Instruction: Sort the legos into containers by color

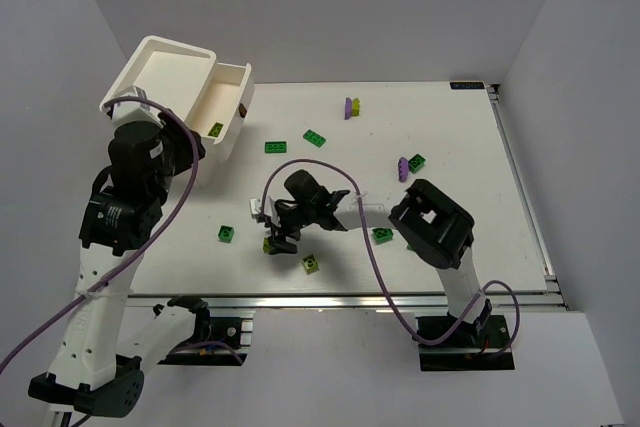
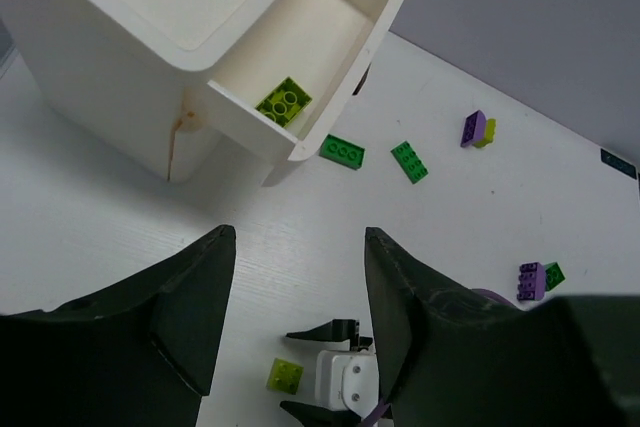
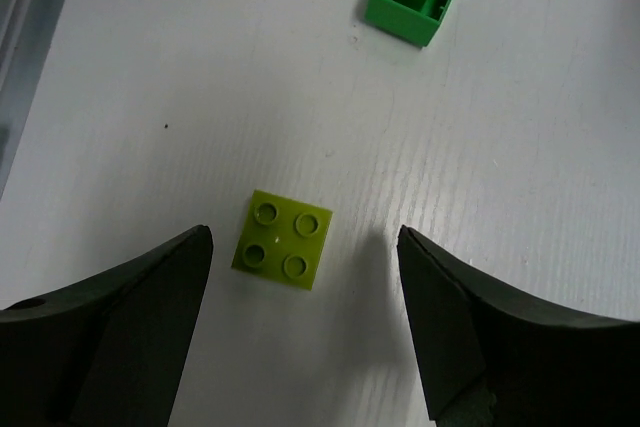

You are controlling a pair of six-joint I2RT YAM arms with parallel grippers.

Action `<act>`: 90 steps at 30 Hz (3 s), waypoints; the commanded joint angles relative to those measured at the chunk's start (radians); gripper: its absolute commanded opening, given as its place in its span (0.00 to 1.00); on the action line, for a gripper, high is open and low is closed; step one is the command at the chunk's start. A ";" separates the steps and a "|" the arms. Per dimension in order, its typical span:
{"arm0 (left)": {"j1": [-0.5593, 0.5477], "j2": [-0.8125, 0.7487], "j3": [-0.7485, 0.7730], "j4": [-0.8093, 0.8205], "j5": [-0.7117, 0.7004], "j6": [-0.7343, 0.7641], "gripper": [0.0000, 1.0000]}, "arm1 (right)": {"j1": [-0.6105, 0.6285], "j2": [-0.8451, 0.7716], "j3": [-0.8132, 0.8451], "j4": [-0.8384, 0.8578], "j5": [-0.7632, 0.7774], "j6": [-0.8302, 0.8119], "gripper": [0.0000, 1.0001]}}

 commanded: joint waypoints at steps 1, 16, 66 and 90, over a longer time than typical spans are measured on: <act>0.002 -0.013 -0.011 -0.048 -0.015 -0.010 0.64 | 0.025 0.035 0.053 0.049 0.072 0.081 0.79; 0.002 -0.081 -0.066 -0.043 0.082 0.008 0.63 | -0.007 -0.063 0.077 -0.086 0.124 0.093 0.00; -0.017 -0.151 -0.119 0.073 0.425 0.044 0.76 | -0.076 0.316 0.795 0.625 0.428 0.518 0.73; -0.225 0.365 -0.353 0.015 0.813 -0.019 0.77 | -0.594 -0.462 0.004 -0.364 0.102 0.357 0.89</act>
